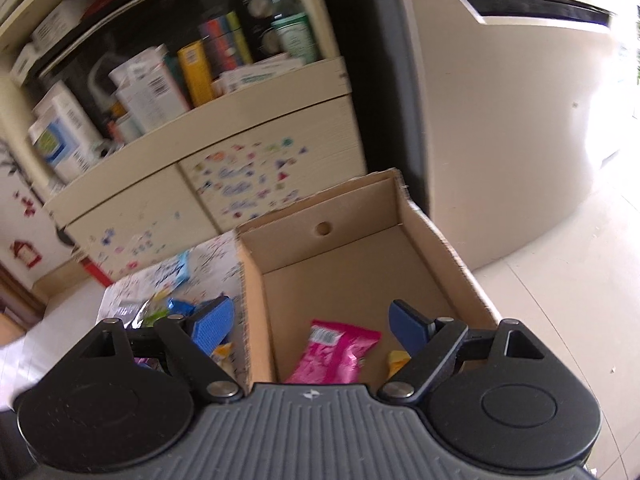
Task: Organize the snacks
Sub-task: 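Withdraw both tools from the box back over the snack pile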
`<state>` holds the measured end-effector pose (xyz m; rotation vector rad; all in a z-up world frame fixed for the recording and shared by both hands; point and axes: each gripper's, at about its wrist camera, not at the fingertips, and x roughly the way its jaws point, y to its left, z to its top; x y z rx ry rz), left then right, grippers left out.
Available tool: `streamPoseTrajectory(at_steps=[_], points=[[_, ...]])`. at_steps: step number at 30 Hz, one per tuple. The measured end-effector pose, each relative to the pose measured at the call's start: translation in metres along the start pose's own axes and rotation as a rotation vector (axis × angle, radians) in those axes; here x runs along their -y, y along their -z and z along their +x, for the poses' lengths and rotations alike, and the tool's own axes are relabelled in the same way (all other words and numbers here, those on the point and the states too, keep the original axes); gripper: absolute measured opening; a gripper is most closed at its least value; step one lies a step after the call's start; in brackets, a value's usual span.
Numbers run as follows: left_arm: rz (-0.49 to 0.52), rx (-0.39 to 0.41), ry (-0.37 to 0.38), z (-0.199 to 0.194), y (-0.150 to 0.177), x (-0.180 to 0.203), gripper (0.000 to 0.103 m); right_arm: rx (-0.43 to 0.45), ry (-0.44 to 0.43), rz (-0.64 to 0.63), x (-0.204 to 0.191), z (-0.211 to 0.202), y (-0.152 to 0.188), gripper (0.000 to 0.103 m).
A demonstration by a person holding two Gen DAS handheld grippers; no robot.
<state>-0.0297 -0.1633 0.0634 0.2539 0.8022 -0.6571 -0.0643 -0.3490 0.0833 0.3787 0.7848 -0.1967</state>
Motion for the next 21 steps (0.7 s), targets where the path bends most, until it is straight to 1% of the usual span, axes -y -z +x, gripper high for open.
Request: streamPoseTrajectory(at_steps=[5, 8, 15, 18, 21], points=[[-0.038, -0.004, -0.053, -0.019, 0.005, -0.038, 0.089, -0.022, -0.045, -0.045, -0.019, 0.006, 0.005, 0.09], [-0.05, -0.008, -0.102, -0.023, 0.008, -0.062, 0.09, -0.033, -0.075, -0.08, -0.033, 0.01, 0.009, 0.09], [-0.136, -0.018, -0.214, -0.029, 0.014, -0.121, 0.09, -0.066, -0.139, -0.172, -0.066, 0.022, 0.018, 0.091], [-0.186, -0.024, -0.261, -0.029, 0.018, -0.147, 0.09, -0.075, -0.167, -0.204, -0.08, 0.028, 0.022, 0.091], [-0.267, -0.029, -0.311, -0.027, 0.023, -0.175, 0.091, -0.083, -0.194, -0.237, -0.093, 0.034, 0.027, 0.092]])
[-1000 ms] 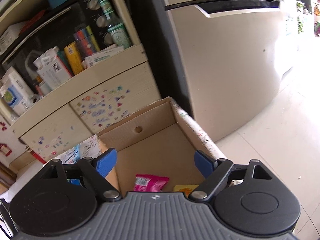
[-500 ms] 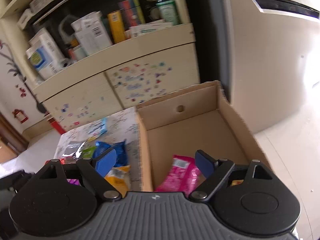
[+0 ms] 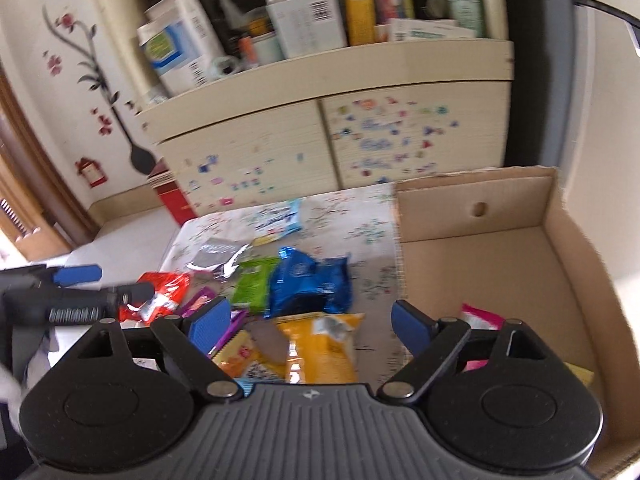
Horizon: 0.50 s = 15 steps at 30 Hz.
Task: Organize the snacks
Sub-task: 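Withdraw both tools from the box back over the snack pile, then grasp the purple packet with right tool while left tool grasps red packet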
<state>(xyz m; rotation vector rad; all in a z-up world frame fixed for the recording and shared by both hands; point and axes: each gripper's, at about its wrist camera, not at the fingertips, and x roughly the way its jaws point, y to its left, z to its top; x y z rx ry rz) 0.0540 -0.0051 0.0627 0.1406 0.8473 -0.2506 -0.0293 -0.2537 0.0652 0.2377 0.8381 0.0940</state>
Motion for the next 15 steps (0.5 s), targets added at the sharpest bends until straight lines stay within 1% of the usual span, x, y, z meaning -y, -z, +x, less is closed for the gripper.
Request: streamPoseTrajectory(at_steps=[4, 7, 11, 15], points=[[-0.104, -0.033, -0.037, 0.016, -0.002, -0.034, 0.091, -0.017, -0.033, -0.056, -0.018, 0.013, 0.003, 0.092], [-0.139, -0.054, -0.049, 0.028, -0.003, -0.051, 0.092, -0.034, -0.064, -0.102, -0.03, 0.023, 0.005, 0.092], [-0.133, -0.081, -0.06, 0.043, -0.002, -0.06, 0.092, -0.059, -0.111, -0.175, -0.048, 0.037, 0.008, 0.093], [-0.117, -0.132, -0.06, 0.062, 0.001, -0.065, 0.092, -0.093, -0.15, -0.258, -0.061, 0.053, 0.011, 0.094]])
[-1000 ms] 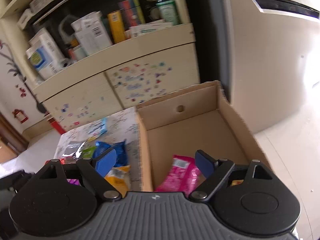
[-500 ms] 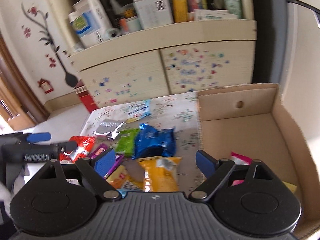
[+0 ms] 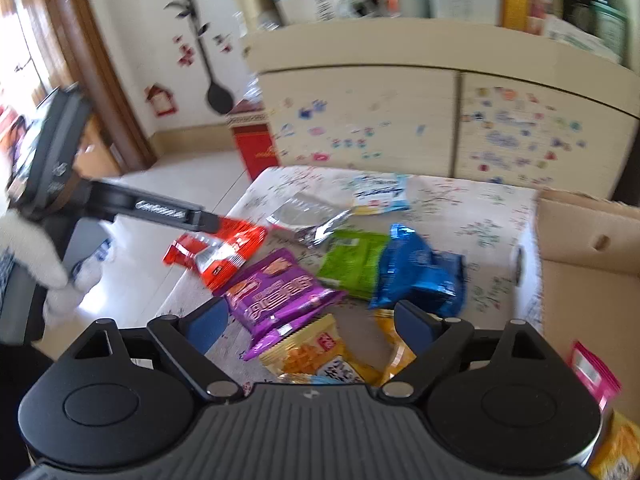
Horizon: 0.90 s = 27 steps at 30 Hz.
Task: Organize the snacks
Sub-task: 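Grasp the purple packet with right tool while left tool grasps red packet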
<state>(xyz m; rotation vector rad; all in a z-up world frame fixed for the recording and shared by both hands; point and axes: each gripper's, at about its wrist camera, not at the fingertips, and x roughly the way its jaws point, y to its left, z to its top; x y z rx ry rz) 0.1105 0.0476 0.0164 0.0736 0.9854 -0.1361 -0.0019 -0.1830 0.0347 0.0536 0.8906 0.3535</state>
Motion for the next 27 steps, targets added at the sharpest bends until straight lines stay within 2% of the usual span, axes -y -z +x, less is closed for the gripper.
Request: streamPoseTrajectory(at_steps=[2, 8, 11, 19, 27], points=[[0.012, -0.016, -0.003, 0.009, 0.0, -0.001, 0.092, -0.017, -0.009, -0.035, -0.003, 0.01, -0.001, 0.095], [0.02, -0.065, 0.067, 0.03, -0.003, -0.006, 0.092, -0.054, -0.036, -0.114, -0.013, 0.037, -0.009, 0.099], [0.035, -0.076, 0.073, 0.038, -0.003, -0.007, 0.092, -0.064, -0.062, -0.162, -0.02, 0.049, -0.013, 0.101], [0.076, -0.106, 0.105, 0.057, -0.007, -0.001, 0.093, -0.113, -0.034, -0.288, -0.027, 0.083, -0.014, 0.102], [0.135, -0.119, 0.078, 0.062, -0.001, 0.01, 0.093, -0.132, -0.043, -0.313, -0.028, 0.099, -0.016, 0.103]])
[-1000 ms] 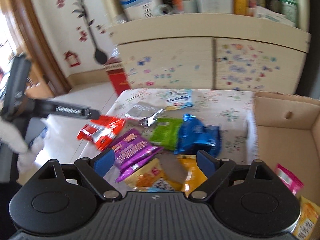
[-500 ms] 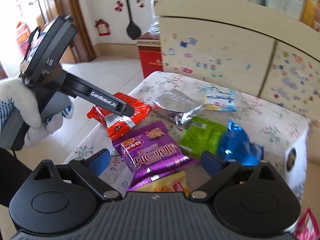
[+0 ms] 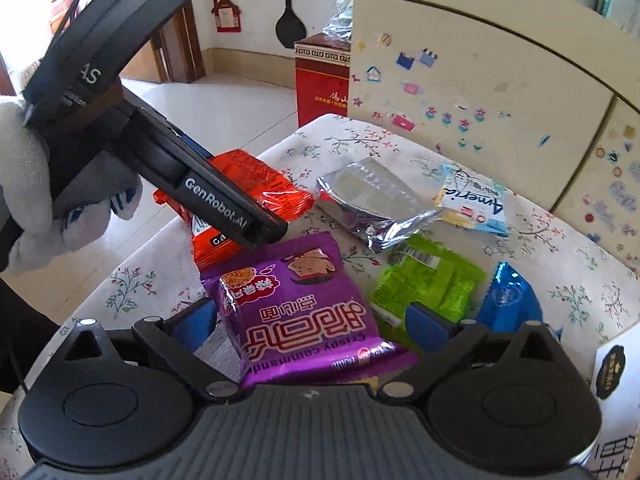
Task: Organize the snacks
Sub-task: 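Grasp the purple packet with right tool while left tool grasps red packet, then lift both held packets and carry them toward the cardboard box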
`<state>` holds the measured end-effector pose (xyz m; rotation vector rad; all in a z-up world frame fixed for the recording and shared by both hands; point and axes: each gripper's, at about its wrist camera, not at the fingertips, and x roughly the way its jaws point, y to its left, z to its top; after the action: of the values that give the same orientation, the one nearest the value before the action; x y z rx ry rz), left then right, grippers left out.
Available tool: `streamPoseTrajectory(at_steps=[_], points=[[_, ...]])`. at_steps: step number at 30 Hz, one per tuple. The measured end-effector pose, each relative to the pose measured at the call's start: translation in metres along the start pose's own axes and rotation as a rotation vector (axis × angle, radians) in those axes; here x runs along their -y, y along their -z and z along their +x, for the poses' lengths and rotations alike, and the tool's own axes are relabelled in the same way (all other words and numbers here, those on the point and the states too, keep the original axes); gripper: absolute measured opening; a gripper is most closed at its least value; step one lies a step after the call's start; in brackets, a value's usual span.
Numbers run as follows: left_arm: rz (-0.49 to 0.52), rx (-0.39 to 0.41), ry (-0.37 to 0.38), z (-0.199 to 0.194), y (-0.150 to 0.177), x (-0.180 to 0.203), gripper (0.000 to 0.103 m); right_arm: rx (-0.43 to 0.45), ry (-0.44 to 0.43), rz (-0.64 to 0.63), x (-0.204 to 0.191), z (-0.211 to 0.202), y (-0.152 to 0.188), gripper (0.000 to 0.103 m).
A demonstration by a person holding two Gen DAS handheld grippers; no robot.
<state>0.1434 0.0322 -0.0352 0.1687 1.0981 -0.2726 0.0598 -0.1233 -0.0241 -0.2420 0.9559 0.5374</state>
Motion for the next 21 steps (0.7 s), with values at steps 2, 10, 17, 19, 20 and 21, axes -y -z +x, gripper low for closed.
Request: streamPoseTrajectory(at_steps=[2, 10, 17, 19, 20, 21], points=[[0.018, 0.002, -0.006, -0.001, 0.002, 0.003, 0.092, -0.013, 0.007, -0.015, -0.002, 0.003, -0.002, 0.103], [0.041, 0.009, 0.01, -0.006, 0.004, 0.011, 0.074, -0.042, 0.036, -0.081, -0.015, 0.003, 0.001, 0.081], [0.029, 0.014, -0.004, -0.011, 0.005, 0.015, 0.07, -0.032, 0.017, -0.037, -0.015, -0.009, 0.001, 0.066], [0.026, 0.018, -0.008, -0.013, 0.005, 0.016, 0.07, -0.029, 0.019, -0.034, -0.016, -0.012, 0.002, 0.064], [0.029, 0.023, -0.011, -0.015, 0.005, 0.017, 0.07, -0.027, 0.017, -0.025, -0.015, -0.014, 0.002, 0.064], [0.033, 0.028, -0.014, -0.016, 0.006, 0.018, 0.07, -0.024, 0.015, -0.015, -0.014, -0.016, 0.003, 0.064]])
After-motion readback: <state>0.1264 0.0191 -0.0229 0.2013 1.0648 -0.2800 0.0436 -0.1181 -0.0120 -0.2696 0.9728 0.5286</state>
